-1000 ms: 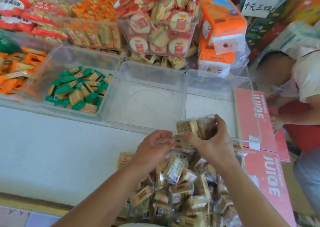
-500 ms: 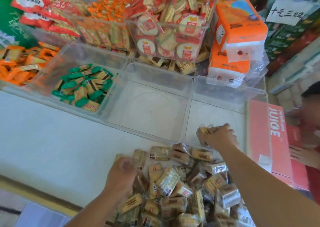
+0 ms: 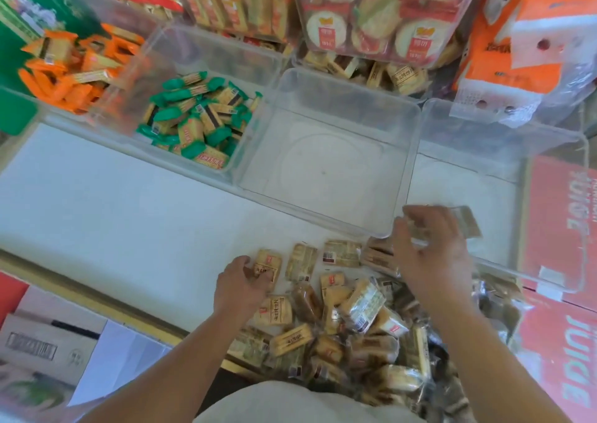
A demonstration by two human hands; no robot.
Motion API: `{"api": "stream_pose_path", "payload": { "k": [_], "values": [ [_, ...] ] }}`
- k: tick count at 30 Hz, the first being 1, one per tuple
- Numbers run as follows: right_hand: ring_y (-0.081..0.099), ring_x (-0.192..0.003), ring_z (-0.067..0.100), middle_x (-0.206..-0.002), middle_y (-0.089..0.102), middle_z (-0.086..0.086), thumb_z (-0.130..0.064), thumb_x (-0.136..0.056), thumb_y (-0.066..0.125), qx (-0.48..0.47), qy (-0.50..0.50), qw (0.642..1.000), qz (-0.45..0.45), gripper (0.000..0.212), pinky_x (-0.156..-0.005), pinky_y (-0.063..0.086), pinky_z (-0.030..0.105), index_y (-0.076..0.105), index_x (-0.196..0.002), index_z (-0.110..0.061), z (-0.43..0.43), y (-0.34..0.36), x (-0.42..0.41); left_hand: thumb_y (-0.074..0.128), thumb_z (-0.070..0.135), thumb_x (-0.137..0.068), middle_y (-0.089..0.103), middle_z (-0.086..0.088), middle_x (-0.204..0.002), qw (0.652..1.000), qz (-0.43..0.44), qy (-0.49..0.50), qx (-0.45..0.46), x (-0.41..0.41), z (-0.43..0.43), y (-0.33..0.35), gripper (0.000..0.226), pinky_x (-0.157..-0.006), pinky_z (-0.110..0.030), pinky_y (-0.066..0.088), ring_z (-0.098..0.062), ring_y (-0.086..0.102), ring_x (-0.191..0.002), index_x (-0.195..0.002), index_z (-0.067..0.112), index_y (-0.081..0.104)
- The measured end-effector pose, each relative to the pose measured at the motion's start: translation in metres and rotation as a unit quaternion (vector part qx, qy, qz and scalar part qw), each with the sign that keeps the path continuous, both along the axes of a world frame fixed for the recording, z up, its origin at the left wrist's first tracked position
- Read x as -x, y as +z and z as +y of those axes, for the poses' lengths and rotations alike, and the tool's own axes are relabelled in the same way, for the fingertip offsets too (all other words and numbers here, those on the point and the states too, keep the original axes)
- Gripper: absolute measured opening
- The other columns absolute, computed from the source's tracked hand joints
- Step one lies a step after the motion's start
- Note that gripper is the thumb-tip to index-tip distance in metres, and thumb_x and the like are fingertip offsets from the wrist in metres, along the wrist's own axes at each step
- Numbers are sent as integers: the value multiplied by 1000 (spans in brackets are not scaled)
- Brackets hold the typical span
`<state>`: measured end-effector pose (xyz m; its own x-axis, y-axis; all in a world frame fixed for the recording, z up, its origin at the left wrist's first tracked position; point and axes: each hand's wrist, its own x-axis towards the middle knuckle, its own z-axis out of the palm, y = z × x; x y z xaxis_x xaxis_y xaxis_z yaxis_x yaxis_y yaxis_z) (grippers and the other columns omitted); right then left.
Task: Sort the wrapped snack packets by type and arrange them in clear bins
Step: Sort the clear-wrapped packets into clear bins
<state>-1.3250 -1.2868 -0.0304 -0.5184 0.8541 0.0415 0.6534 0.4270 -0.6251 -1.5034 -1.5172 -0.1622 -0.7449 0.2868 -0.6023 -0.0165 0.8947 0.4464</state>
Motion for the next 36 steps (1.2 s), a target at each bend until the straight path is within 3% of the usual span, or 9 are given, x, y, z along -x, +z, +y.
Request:
{"api": "stream_pose_path", "payload": {
  "k": [4, 7, 9, 16, 19, 21, 24, 28, 36],
  "values": [
    [58, -104, -14, -108, 66, -22, -34, -92, 71, 196, 120, 973, -11, 26, -83, 44, 3, 72, -115, -21, -67, -26, 7, 79, 38, -88, 64, 9, -98, 997, -54, 22, -53, 4, -7, -3, 39, -68, -27, 47, -12, 62, -88, -118, 21, 61],
    [51, -102, -27, -105, 63, -27, -27, -92, 73, 214, 145, 966, -30, 22, -83, 38, -5, 74, -112, -17, -80, -42, 4, 77, 29, -91, 64, 5, -94, 994, -64, 47, -76, 11, -16, -4, 21, -71, -26, 49, -17, 63, -88, -104, 18, 64],
    [56, -103, -20, -105, 65, -25, -23, -92, 74, 189, 149, 970, -21, 18, -84, 39, -3, 74, -109, -19, -82, -41, -2, 75, 29, -92, 65, 4, -99, 995, -47, 33, -78, 13, -24, -5, 19, -70, -23, 46, -16, 63, -90, -102, 20, 63],
    [65, -99, 14, -115, 68, -6, -9, -92, 69, 120, 36, 991, -57, 34, -79, 45, 11, 67, -124, -20, -79, -38, -32, 86, 48, -76, 65, 8, -112, 999, -11, -20, -46, -7, -13, -5, 76, -66, -23, 46, -11, 63, -93, -138, 22, 50],
    [69, -82, 27, -109, 71, 0, -17, -98, 61, 239, -29, 966, -96, 37, -68, 58, 36, 59, -133, -30, -78, -31, -43, 91, 41, -70, 67, 9, -102, 998, -30, -21, -53, -1, -7, -9, 65, -70, -29, 53, -10, 65, -87, -123, 22, 59],
    [67, -100, 15, -128, 63, -8, -30, -94, 70, 295, -2, 945, -144, 51, -81, 58, 26, 50, -140, -36, -79, -32, -46, 91, 37, -71, 65, 7, -100, 997, -31, -2, -68, 10, -12, -7, 57, -68, -28, 50, -10, 62, -87, -116, 19, 62],
    [52, -130, 17, -150, 46, -12, -54, -77, 81, 290, 37, 931, -218, 91, -105, 50, 43, 29, -150, -44, -84, -40, -43, 87, 37, -78, 61, 6, -99, 995, -5, 6, -95, 22, -29, 6, 44, -65, -27, 44, -13, 61, -87, -109, 20, 60],
    [49, -131, 16, -158, 38, -7, -51, -79, 80, 241, 29, 935, -258, 97, -107, 46, 42, 25, -157, -35, -86, -47, -36, 83, 42, -82, 64, 9, -108, 987, -95, -30, -124, 15, -59, 20, 32, -71, -20, 46, -8, 62, -98, -100, 24, 64],
    [56, -109, 5, -130, 54, -16, -48, -72, 85, 172, -24, 983, -59, 77, -88, 45, 24, 49, -140, -38, -91, -2, -10, 93, 32, -70, 55, 12, -123, 963, -140, -197, -116, -4, -57, 0, 65, -97, -33, 56, -9, 58, -120, -120, 37, 53]
  ]
}}
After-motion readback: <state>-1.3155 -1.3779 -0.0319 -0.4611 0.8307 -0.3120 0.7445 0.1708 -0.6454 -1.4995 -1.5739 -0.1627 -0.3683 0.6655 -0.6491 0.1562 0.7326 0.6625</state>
